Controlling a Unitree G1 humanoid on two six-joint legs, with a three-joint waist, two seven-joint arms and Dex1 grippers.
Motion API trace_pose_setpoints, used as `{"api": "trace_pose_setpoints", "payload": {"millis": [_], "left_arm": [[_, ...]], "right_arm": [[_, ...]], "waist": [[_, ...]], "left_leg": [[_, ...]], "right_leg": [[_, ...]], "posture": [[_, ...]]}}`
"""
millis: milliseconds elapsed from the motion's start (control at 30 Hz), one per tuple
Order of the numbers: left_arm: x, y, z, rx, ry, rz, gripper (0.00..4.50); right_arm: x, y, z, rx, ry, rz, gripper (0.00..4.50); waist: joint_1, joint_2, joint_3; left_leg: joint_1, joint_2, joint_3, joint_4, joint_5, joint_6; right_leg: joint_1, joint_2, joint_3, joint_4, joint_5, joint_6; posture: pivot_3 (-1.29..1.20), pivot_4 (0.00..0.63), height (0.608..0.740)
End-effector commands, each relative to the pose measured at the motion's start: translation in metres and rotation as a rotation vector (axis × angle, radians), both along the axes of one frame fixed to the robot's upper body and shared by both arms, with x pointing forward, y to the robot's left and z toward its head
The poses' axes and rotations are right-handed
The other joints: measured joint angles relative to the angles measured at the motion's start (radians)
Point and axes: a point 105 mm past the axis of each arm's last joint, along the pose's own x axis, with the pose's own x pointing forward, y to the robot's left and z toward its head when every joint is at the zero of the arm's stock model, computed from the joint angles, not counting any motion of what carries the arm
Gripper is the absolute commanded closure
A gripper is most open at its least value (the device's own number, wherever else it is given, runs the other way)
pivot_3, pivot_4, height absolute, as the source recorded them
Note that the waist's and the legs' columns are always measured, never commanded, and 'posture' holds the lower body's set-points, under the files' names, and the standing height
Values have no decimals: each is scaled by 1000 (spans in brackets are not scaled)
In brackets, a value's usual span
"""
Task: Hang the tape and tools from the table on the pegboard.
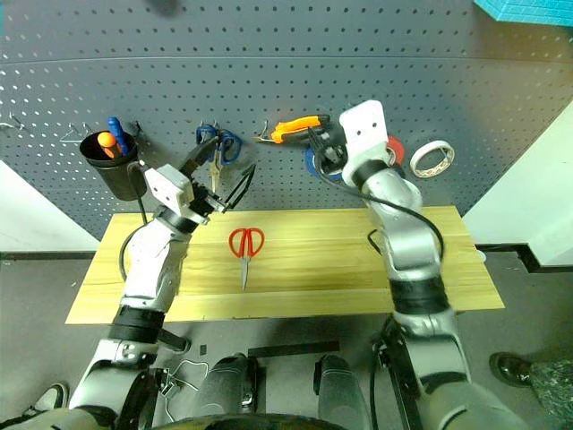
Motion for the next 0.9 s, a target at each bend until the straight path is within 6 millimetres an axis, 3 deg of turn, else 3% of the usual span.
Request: {"api": "trace_pose_setpoints", "payload": {"millis": [33,200,367,433,633,767,900], "left_arm": [[-14,18,-4,-3,80,66,0],[-27,33,-41,8,364,161,0],[-5,38,-82,71,622,396,0],[6,40,-100,105,726,505,0],[17,25,-126,96,905,625,0],[12,15,-144,78,1031,644,0],[-4,19,-163,77,1154,702,0]], "right_arm": [[-39,-2,12,-20,-1,117,37],[-73,2,-16,-78,168,256,37],[-88,18,-39,-123,264,336,37],[-90,23,-41,-112,273,343,37],[-94,31,-46,-91,295,351,37],[-96,34,-47,-84,304,346,37],[-98,33,-49,-80,316,335,37]], "waist": [[-2,0,0],[-4,1,1],[-4,5,5],[-4,7,7],[-1,-2,19],[0,-4,28],[-2,-5,38]], "left_leg": [[0,0,0,0,0,1],[10,2,1,0,-1,0],[16,2,-2,0,-3,-4],[14,2,-3,0,-3,-3],[12,0,-2,0,-3,2],[7,-1,-3,0,-9,11],[7,-1,-3,0,-13,18]], "right_leg": [[0,0,0,0,0,0],[6,0,1,1,-5,-7],[13,-1,0,-6,-6,-5],[14,0,-2,-10,-6,-5],[12,-2,-2,-9,-5,-6],[5,-2,-1,-1,-11,-9],[5,-1,-1,0,-14,-9]], "posture": [[53,88,716],[42,127,716],[35,158,716],[30,167,716],[24,192,716],[13,206,716],[8,220,716]]}}
